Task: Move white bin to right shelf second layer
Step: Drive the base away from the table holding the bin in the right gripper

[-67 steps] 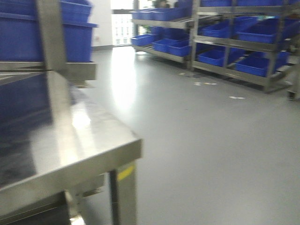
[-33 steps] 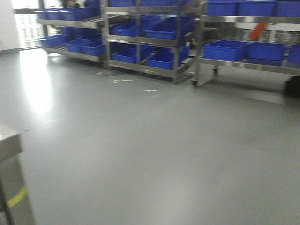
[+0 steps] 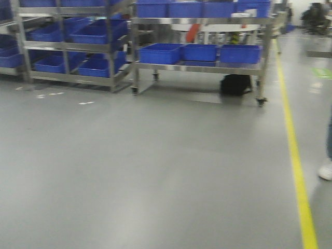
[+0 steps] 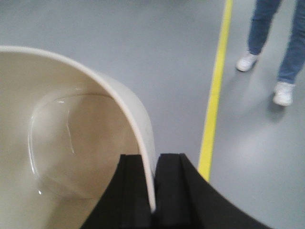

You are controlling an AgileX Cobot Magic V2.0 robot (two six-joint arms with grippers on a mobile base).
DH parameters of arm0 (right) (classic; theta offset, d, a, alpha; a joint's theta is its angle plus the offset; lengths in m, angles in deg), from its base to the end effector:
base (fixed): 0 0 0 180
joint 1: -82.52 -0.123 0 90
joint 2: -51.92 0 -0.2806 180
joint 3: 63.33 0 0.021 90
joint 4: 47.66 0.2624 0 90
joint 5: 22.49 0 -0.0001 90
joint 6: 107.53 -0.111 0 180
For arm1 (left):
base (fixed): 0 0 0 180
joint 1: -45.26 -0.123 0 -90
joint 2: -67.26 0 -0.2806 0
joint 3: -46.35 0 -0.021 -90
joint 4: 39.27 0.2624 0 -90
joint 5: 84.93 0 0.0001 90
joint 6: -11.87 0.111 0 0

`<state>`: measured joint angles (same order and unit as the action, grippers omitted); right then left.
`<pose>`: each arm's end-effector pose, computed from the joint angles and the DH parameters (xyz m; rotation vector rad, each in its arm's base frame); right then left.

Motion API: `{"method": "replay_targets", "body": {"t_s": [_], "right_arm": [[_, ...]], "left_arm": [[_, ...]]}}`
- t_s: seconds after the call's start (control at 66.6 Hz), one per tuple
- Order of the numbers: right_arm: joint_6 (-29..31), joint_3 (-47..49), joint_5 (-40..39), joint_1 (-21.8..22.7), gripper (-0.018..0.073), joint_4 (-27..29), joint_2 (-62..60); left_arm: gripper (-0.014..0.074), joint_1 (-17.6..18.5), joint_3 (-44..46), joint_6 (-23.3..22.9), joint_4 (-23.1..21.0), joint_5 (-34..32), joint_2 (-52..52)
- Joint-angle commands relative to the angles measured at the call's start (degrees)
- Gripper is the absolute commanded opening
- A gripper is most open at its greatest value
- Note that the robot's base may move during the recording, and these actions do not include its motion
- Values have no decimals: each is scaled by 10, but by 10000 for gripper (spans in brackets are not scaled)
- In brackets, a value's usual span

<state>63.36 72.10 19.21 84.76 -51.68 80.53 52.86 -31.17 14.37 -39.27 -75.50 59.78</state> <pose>0.0991 -0.0091 0.3068 0.1756 1.9956 -0.0035 0.0912 -0.0122 0.1946 0.1451 1.6422 -0.0679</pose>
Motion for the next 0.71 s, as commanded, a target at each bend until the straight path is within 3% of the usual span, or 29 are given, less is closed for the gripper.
{"method": "replay_targets", "body": {"t_s": [0.0,0.691], "right_arm": [[-3,18,-58,3,49,-4,3],[-3,18,-56,3,49,-4,3]], "left_arm": [[85,3,-21,-3,0,-50,8],[85,3,-21,-3,0,-50,8]]}}
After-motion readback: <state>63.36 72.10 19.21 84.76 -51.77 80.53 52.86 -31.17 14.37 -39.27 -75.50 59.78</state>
